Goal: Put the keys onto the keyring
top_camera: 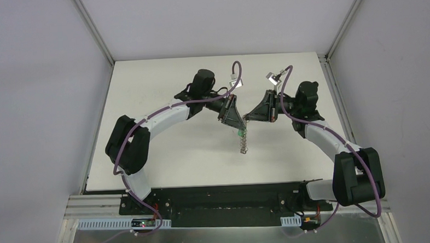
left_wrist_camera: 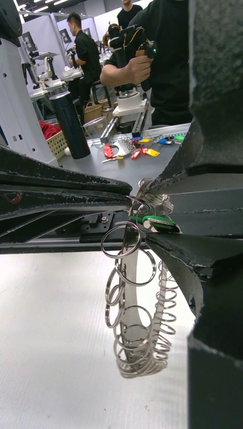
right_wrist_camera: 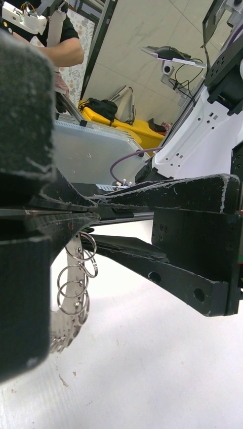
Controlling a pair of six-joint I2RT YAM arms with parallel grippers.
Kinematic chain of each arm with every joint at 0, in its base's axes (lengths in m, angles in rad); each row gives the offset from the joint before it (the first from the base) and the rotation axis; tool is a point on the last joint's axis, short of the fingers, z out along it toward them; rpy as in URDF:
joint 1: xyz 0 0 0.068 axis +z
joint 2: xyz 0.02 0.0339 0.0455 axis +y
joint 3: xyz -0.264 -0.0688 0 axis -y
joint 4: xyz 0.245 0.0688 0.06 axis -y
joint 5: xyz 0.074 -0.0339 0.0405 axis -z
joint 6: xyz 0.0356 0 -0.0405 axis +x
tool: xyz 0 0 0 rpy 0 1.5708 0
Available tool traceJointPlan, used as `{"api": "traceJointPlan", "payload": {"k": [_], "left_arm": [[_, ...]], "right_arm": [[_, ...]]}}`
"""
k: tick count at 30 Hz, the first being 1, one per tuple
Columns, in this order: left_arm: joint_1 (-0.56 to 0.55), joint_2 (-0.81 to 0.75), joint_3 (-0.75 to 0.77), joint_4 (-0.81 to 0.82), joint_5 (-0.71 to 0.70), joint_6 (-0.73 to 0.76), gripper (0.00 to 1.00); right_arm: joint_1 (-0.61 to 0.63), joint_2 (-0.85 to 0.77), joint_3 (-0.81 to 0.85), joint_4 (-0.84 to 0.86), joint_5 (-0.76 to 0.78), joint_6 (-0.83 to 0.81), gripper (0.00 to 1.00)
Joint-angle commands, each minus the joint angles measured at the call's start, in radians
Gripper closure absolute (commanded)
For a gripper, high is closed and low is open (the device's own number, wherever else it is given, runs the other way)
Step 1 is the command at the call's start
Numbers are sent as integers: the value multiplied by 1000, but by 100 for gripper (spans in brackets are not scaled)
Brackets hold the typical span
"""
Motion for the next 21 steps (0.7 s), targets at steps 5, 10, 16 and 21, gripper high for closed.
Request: {"api": "traceJointPlan", "payload": {"k": [5, 10, 16, 21], "left_arm": [[-22, 2, -2, 149, 20, -96, 76], [-20, 0, -19, 166, 34, -106, 86], [-13, -13, -31, 131, 42, -70, 94], [-4, -21, -17, 74, 43, -36, 100]], "right_arm": [[-15, -30, 39, 62, -6, -2, 100], [-23, -31, 38, 62, -6, -2, 100], [-27, -29, 39, 62, -6, -2, 100], [-30, -29, 38, 62, -3, -3, 100]]}}
